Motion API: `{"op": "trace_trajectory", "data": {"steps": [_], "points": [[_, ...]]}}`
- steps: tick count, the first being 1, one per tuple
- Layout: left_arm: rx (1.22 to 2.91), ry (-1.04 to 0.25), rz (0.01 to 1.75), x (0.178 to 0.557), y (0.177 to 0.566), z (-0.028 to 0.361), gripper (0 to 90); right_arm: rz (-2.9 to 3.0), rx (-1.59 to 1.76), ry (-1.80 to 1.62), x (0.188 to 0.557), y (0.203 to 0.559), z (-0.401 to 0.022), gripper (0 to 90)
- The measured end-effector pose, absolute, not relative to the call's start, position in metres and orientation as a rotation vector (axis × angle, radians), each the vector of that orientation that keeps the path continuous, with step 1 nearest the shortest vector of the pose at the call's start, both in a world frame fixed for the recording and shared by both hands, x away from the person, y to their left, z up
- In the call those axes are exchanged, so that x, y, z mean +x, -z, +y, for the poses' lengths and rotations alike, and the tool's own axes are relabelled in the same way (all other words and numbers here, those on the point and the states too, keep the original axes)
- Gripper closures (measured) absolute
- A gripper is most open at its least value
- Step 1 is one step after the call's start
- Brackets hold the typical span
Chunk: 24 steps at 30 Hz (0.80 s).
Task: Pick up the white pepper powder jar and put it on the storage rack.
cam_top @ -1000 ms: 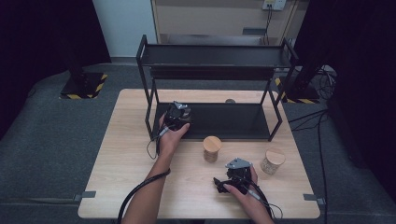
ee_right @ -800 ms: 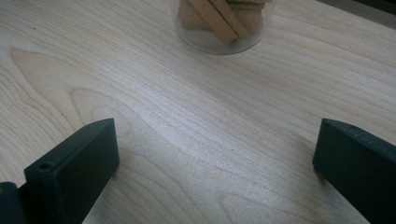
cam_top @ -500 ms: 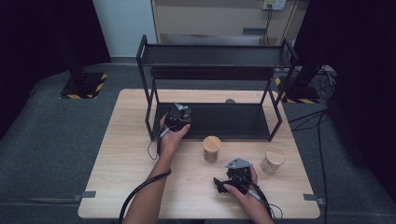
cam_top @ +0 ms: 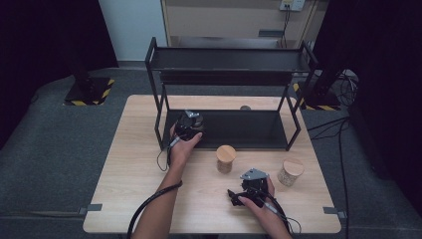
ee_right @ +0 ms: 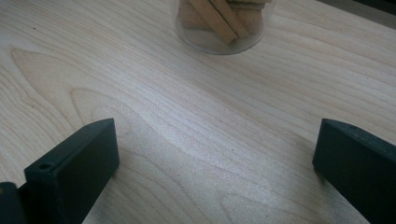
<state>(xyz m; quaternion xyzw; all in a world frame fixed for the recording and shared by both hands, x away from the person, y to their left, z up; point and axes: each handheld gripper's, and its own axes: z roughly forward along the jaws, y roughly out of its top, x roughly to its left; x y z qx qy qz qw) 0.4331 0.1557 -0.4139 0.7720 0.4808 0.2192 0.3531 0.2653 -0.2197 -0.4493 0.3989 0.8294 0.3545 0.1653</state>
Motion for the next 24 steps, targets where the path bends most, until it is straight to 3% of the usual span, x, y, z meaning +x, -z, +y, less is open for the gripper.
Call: {"op": "trace_trajectory", "data": {"steps": [3,6,10,24], "points": [[2.01,-0.573,1.238,0.433,0.412,0.155,28.2,2.363,1.134,-1.01,0.265,0.449,-0.22,0.4],[2.016,-0.607,1.229,0.429,0.409,0.152,14.6,2.363,1.134,-1.01,0.265,0.449,-0.22,0.4],[2.019,-0.594,1.213,0.421,0.405,0.154,9.0,2.363,1.136,-1.009,0.265,0.449,-0.22,0.4],[2.023,-0.622,1.218,0.392,0.395,0.156,7.7,2.363,1.137,-1.01,0.265,0.449,-0.22,0.4]]}}
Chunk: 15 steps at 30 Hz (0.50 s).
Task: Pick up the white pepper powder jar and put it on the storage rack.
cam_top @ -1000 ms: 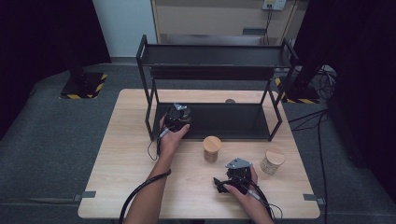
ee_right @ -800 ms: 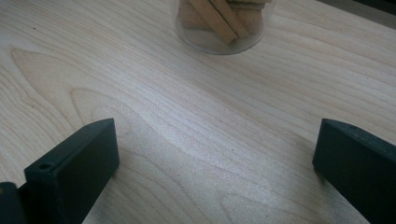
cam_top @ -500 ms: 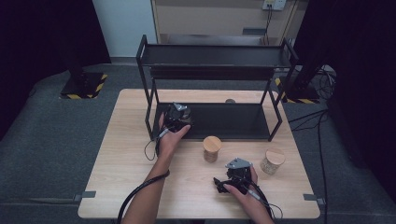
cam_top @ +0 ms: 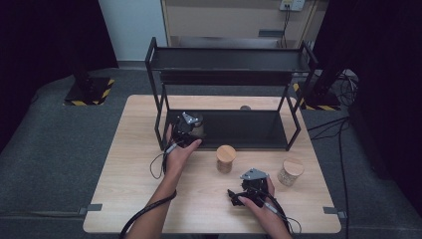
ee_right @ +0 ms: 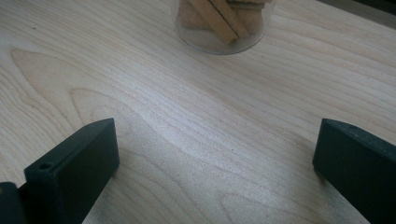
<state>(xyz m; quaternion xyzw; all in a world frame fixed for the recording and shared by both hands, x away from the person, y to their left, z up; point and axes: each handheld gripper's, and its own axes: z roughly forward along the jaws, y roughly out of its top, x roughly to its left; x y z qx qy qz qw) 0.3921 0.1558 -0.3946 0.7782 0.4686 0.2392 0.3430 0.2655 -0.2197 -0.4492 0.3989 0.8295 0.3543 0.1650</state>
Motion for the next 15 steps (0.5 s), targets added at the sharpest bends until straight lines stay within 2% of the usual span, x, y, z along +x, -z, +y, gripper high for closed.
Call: {"op": "trace_trajectory", "data": {"steps": [15], "points": [[2.001,-0.626,1.222,0.37,0.389,0.163,7.1,2.364,1.138,-1.01,0.265,0.449,-0.22,0.4]]}}
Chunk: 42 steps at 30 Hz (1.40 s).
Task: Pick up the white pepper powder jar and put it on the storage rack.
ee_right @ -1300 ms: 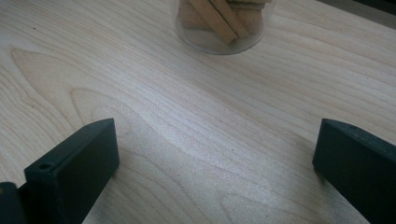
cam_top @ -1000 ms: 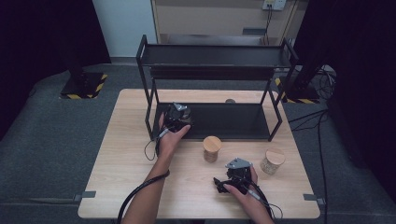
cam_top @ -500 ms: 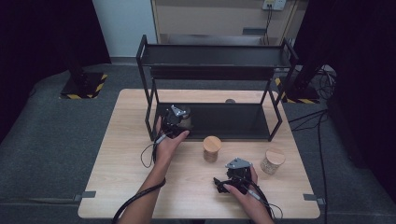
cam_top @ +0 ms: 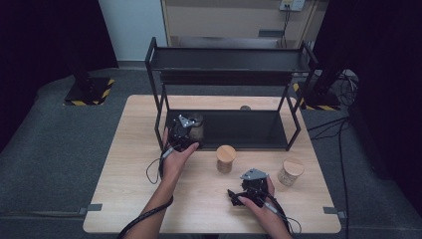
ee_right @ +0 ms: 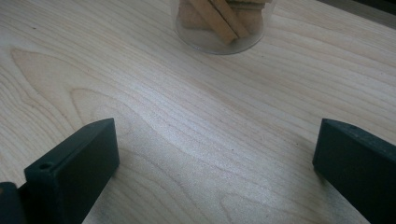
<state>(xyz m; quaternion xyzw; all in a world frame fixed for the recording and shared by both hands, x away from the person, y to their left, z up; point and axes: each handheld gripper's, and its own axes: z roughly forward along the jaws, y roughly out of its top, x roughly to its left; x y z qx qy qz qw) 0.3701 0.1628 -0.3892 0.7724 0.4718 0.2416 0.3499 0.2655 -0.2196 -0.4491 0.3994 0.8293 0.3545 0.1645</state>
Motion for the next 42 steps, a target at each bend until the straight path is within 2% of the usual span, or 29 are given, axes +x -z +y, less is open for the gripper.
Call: {"op": "trace_trajectory", "data": {"steps": [23,42], "points": [[2.015,-0.601,1.216,0.337,0.382,0.175,6.4,2.363,1.138,-1.005,0.265,0.449,-0.219,0.6],[2.076,-0.563,1.174,0.306,0.378,0.171,2.8,2.355,1.153,-1.0,0.266,0.448,-0.216,0.4]]}}
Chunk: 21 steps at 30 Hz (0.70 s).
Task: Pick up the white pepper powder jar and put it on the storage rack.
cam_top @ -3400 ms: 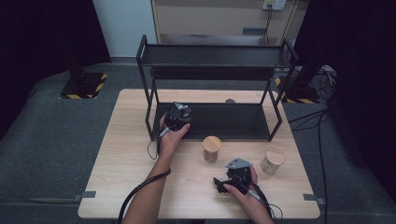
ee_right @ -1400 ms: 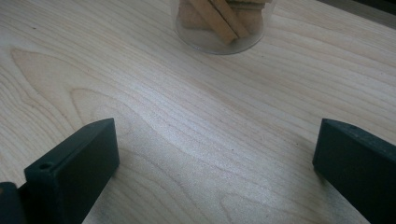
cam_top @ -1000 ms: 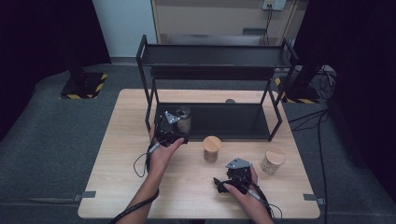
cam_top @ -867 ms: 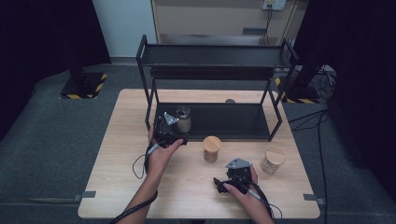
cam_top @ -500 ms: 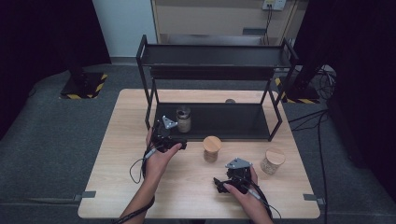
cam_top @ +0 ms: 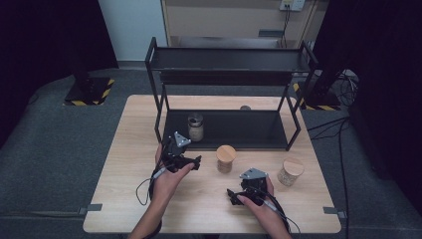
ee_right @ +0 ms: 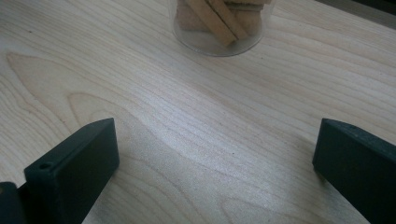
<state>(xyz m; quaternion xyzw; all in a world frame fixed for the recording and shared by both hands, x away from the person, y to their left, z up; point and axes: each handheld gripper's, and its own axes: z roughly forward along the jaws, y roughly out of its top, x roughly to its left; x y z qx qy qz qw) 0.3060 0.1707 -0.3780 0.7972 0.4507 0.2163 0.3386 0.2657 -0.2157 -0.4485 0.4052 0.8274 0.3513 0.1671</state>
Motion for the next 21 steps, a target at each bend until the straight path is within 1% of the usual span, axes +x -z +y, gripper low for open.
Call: {"op": "trace_trajectory", "data": {"steps": [9,21], "points": [[2.102,-0.549,1.131,0.287,0.377,0.167,2.3,2.352,1.158,-1.002,0.264,0.449,-0.215,0.5],[2.12,-0.539,1.144,0.268,0.38,0.185,2.2,2.351,1.156,-0.999,0.262,0.449,-0.215,0.4]]}}
